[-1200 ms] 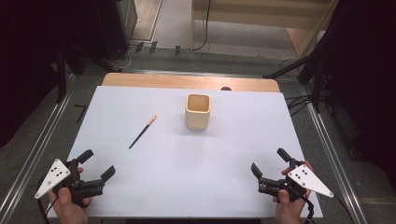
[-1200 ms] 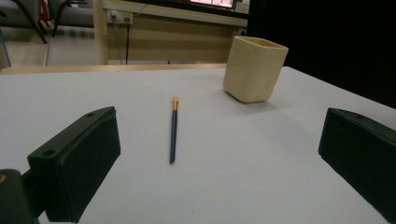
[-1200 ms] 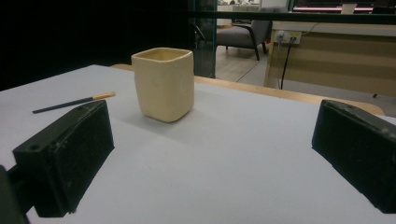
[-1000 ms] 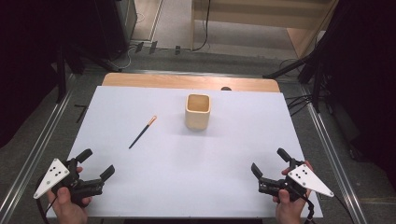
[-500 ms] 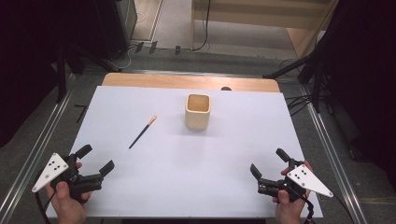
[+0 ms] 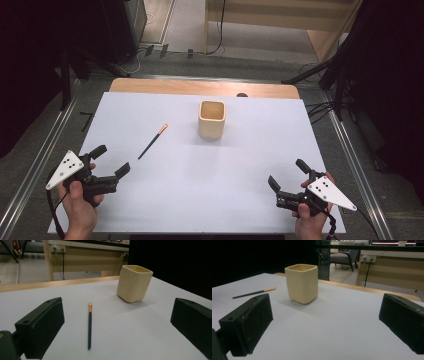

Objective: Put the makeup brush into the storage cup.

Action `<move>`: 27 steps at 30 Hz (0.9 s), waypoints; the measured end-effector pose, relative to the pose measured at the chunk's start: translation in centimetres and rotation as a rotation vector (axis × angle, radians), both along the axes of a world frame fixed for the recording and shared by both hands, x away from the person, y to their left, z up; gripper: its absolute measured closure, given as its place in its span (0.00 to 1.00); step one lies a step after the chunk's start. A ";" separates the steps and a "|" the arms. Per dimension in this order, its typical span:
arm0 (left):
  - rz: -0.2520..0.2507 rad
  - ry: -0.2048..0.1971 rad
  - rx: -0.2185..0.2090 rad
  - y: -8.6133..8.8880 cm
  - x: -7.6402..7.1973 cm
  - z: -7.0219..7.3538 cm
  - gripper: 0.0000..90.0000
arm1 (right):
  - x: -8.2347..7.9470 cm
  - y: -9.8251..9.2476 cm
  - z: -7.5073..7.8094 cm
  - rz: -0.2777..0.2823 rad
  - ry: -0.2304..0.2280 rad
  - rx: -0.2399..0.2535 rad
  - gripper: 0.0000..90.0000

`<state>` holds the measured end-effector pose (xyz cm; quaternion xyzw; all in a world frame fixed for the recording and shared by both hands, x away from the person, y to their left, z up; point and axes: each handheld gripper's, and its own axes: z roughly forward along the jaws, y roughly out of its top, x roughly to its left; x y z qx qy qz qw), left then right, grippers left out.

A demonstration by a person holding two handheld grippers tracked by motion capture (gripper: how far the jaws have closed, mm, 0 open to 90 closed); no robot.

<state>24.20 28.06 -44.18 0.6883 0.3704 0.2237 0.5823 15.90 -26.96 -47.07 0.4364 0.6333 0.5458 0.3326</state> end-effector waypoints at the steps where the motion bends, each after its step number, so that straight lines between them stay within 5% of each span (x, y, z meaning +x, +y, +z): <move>1: -0.002 -0.002 0.004 -0.1 0.2 0.2 0.00 | 0.0 0.0 0.0 0.001 0.000 0.000 0.00; 27: -0.038 0.005 0.051 -3.5 5.0 2.5 0.00 | 0.1 0.0 -0.1 0.009 -0.001 -0.005 0.00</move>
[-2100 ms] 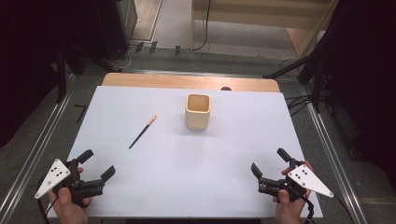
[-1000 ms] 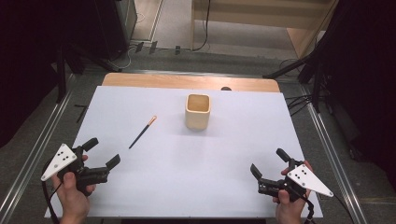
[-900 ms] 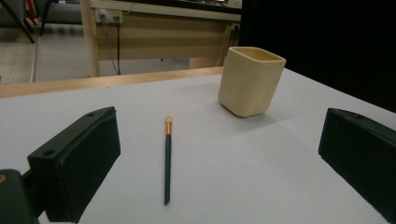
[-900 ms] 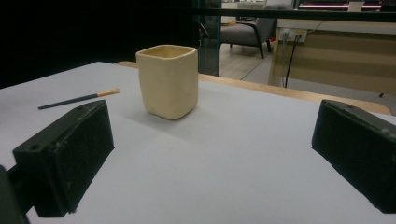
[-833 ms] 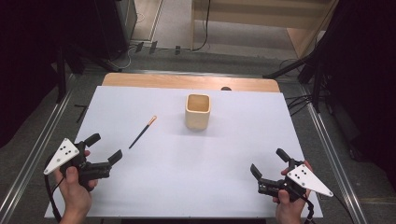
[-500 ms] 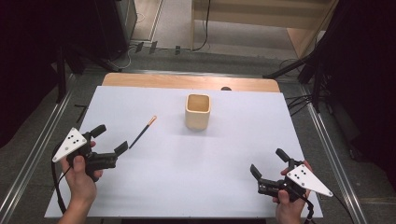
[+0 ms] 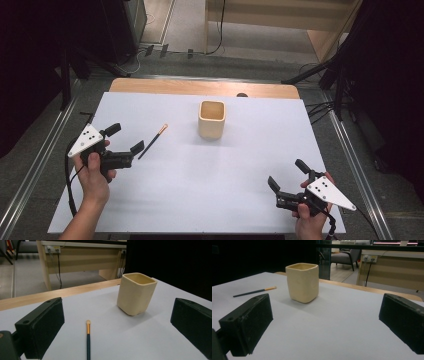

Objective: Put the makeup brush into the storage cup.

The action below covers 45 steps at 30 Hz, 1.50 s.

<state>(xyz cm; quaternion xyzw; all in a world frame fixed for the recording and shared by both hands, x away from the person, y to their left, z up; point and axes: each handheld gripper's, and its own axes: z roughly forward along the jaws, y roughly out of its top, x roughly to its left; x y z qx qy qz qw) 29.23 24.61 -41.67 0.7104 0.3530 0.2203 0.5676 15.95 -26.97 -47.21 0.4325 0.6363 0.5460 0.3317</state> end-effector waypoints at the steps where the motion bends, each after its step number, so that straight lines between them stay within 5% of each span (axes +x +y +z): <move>1: -0.002 0.001 0.004 -0.1 0.2 0.0 0.00 | 0.0 0.0 0.0 0.000 0.000 0.000 0.00; 25: -0.032 0.046 0.072 -3.2 4.3 -0.3 0.00 | 0.0 0.1 -0.1 0.010 0.008 0.000 0.00; 37: 0.000 0.075 0.103 -4.2 6.0 -0.4 0.05 | 0.0 0.1 -0.2 0.014 0.007 -0.004 0.00; 45: 0.003 0.155 0.164 -4.7 7.5 -0.5 0.02 | 0.1 0.0 -0.2 0.016 0.011 -0.005 0.00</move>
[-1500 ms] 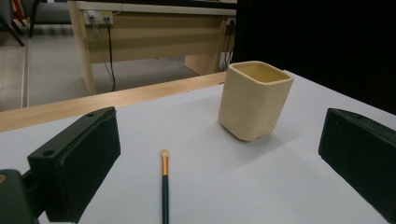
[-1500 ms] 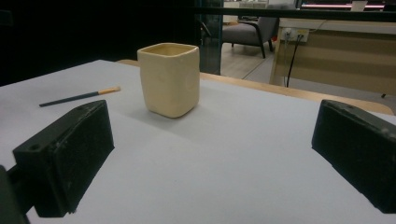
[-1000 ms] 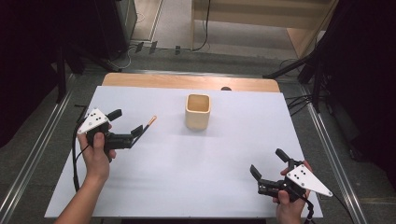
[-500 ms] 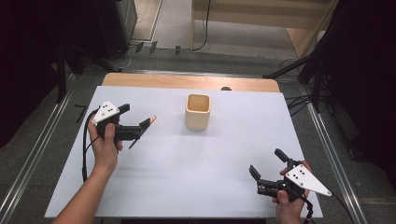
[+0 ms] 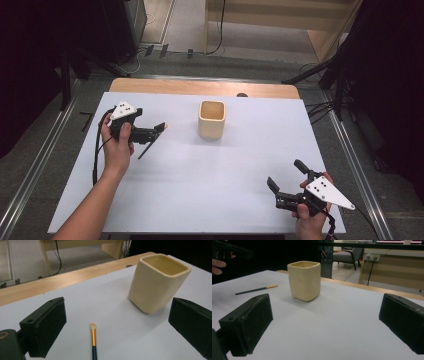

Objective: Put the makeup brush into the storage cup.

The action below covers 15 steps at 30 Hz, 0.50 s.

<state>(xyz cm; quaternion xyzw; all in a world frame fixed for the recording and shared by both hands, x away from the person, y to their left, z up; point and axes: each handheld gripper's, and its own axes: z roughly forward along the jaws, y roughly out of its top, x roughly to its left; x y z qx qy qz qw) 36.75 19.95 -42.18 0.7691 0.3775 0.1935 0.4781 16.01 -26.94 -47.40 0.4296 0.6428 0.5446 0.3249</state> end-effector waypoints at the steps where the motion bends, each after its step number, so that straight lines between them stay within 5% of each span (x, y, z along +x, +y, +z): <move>1: -0.001 0.016 0.004 0.0 0.2 -0.1 0.02 | 0.0 0.0 0.0 0.001 0.000 -0.001 0.00; 15: -0.045 0.210 0.136 -0.5 2.4 -0.7 0.02 | 0.1 0.0 -0.1 0.000 0.007 0.003 0.00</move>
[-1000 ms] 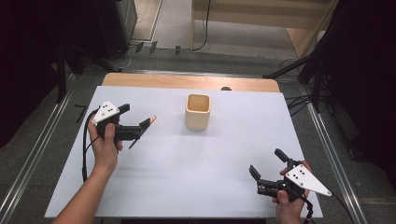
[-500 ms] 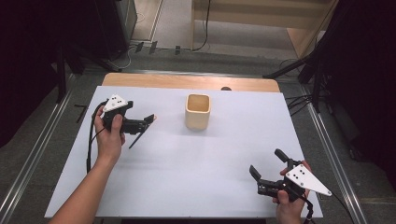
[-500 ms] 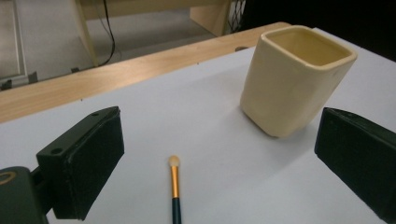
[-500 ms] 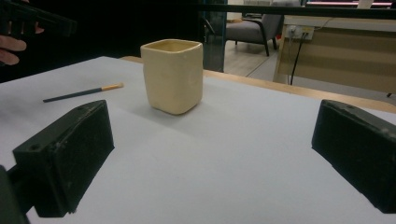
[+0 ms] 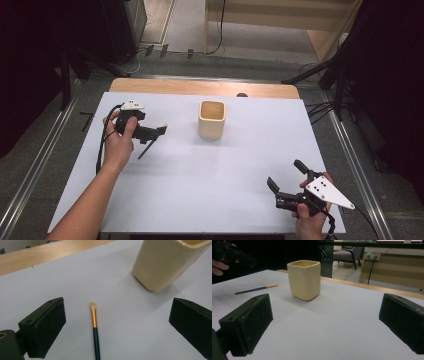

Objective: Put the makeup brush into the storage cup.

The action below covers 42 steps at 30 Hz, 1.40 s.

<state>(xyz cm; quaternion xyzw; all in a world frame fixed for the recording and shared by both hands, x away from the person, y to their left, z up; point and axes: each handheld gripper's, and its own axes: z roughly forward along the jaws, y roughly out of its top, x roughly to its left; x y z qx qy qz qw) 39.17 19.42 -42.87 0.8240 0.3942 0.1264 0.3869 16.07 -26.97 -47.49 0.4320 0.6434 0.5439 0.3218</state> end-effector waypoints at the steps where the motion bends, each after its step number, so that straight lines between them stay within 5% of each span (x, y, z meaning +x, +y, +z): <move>1: -0.005 0.014 0.010 0.0 0.2 0.0 0.02 | 0.0 0.0 0.0 0.000 -0.001 0.000 0.00; 19: -0.012 0.221 0.248 -1.6 1.8 -1.3 0.04 | 0.2 0.0 -0.2 0.003 0.014 -0.004 0.00; 28: 0.064 0.289 0.339 -1.8 2.6 -2.3 0.28 | 0.2 0.0 -0.3 0.008 0.021 -0.006 0.00; 42: 0.048 0.338 0.441 -1.7 3.2 -3.0 0.65 | 0.3 0.0 -0.4 0.009 0.030 -0.009 0.00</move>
